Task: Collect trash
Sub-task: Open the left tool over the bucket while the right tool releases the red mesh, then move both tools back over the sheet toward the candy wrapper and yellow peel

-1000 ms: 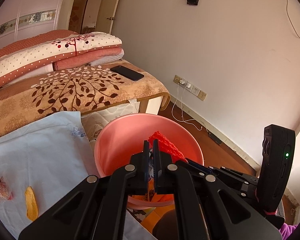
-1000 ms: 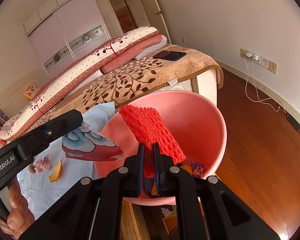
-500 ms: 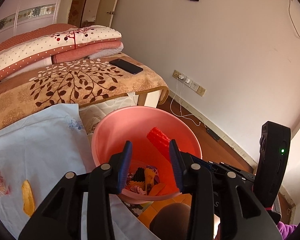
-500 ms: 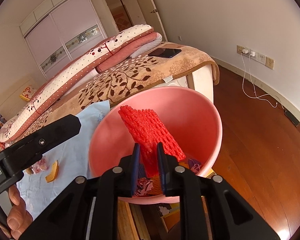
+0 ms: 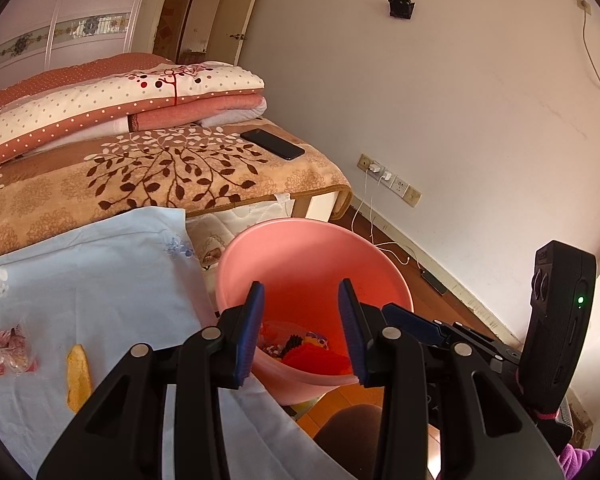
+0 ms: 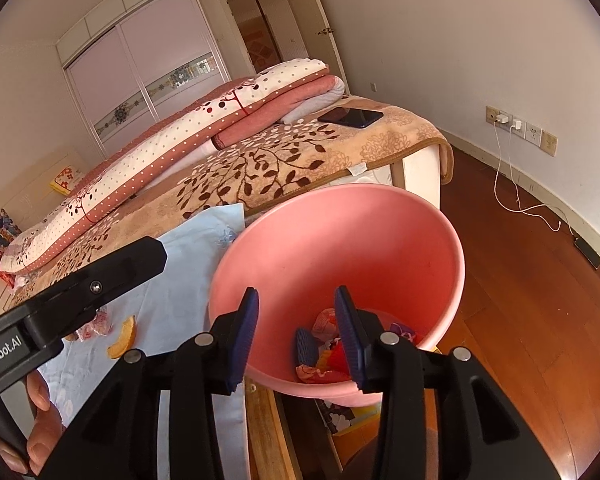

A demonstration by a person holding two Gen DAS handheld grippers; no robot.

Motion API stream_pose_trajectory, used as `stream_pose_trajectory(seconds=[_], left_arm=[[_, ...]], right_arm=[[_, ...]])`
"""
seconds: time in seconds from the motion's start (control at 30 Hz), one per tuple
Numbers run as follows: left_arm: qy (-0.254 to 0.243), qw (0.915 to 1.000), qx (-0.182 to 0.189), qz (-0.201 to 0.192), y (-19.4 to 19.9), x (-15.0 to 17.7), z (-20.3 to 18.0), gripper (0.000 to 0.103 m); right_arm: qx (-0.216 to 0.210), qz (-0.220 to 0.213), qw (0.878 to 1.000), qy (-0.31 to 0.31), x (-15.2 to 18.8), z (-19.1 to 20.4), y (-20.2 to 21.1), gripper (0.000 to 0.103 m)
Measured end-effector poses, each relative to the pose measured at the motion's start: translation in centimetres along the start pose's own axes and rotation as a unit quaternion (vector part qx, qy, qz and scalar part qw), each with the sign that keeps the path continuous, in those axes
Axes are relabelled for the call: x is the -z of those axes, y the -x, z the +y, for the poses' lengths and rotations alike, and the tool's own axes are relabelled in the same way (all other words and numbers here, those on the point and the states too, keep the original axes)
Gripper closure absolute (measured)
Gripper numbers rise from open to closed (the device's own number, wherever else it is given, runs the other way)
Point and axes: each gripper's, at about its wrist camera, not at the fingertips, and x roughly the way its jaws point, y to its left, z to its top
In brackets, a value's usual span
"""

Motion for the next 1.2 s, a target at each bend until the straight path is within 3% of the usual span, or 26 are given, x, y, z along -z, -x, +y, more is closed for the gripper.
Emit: stream_pose_trajectory(seconds=[0.27,0.53,1.2], left_arm=[[-0.016,0.9985,-0.050,-0.016,2.7,1.4,1.6,0.064],[0.000,0.9961,-0.084,-0.025,5.2,2.9,5.1,0.065],[0.087,0.9817,-0.168,-0.024,10.8,7.8,16.7,0.065]], right_arm=[[-0.026,0.013,0.999,0.028,1.0,3.5,-0.1,0.063],[-0.040,0.028,0.998,0.049,2.0,6.8,-0.9,0.063],[-0.055,0.090,0.986,0.131,5.6,14.2,-4.1,0.063]])
